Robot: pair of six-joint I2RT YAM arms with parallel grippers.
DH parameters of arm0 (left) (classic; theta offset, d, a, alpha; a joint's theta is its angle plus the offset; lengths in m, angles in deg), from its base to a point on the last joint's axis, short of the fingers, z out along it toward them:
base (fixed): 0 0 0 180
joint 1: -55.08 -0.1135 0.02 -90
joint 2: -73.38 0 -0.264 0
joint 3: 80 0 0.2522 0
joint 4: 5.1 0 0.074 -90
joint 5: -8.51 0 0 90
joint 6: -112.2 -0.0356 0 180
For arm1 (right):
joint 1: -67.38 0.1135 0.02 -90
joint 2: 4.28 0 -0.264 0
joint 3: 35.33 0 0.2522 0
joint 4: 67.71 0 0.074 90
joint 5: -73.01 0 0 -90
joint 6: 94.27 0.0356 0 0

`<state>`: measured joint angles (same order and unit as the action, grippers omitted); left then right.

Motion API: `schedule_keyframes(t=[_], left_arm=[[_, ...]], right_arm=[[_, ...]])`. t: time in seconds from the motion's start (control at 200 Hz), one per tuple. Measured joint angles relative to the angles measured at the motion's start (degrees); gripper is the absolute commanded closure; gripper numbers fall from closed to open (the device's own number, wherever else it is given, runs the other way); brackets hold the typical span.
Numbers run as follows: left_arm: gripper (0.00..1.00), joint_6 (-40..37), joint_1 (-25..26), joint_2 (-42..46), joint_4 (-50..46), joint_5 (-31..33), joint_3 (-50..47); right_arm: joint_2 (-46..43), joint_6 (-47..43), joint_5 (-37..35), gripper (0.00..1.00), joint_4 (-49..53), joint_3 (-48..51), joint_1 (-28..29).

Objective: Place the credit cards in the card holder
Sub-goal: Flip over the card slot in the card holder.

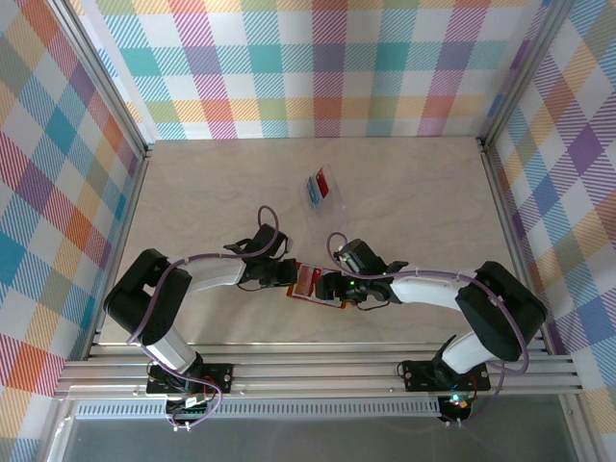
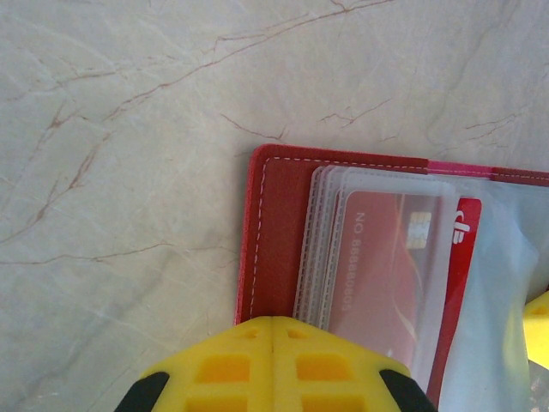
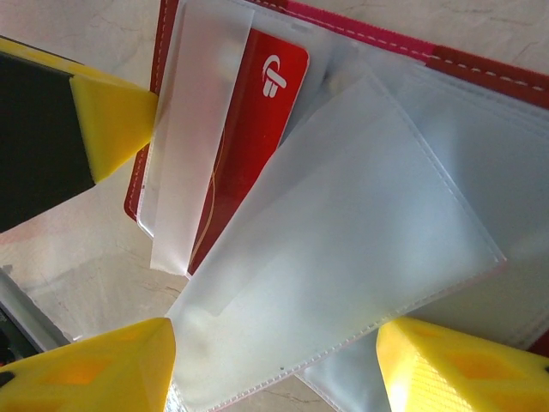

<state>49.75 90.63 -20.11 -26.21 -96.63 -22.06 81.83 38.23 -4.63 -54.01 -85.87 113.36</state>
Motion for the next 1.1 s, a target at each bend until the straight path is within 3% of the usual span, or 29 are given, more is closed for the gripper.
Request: schedule_keyframes(t=[0.465, 0.68, 1.1], left_arm=[[1.0, 0.0, 0.0, 0.0, 0.0, -0.2, 0.0], [1.0, 0.0, 0.0, 0.0, 0.0, -0.2, 0.0], [1.0, 1.2, -0.8, 0.9, 1.7, -1.2, -1.4]], right_arm=[[1.5, 0.5, -0.3, 0.44, 1.1, -4.8, 0.2], [2.8, -0.3, -2.0, 0.42, 2.6, -8.1, 0.2], [11.5, -1.1, 2.7, 0.35, -2.0, -13.1, 0.3]])
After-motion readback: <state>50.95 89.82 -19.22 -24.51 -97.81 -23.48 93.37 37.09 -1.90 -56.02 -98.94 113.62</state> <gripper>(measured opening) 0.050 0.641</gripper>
